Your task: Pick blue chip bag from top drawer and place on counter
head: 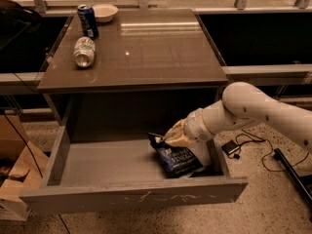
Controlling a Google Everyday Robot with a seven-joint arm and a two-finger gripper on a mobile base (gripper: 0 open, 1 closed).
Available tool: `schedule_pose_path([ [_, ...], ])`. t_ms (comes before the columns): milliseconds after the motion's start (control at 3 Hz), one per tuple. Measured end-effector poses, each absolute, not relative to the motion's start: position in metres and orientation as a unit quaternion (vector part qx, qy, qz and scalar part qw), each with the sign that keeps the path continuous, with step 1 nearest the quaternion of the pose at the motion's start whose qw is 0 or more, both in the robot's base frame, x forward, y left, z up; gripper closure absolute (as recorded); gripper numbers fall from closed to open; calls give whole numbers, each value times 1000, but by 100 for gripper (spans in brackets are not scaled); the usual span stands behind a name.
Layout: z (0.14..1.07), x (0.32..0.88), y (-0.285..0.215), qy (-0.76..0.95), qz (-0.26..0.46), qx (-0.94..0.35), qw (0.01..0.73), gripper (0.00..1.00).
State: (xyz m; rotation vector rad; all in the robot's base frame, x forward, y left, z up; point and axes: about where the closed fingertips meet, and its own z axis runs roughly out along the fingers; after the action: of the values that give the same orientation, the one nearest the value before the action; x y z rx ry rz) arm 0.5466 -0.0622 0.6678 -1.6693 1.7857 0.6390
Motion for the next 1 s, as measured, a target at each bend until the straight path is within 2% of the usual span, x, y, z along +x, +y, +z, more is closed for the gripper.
schedule_pose_path([
  [333,695,537,-52,651,244,-639,329,100],
  [1000,803,529,-54,598,207,-655,412,100],
])
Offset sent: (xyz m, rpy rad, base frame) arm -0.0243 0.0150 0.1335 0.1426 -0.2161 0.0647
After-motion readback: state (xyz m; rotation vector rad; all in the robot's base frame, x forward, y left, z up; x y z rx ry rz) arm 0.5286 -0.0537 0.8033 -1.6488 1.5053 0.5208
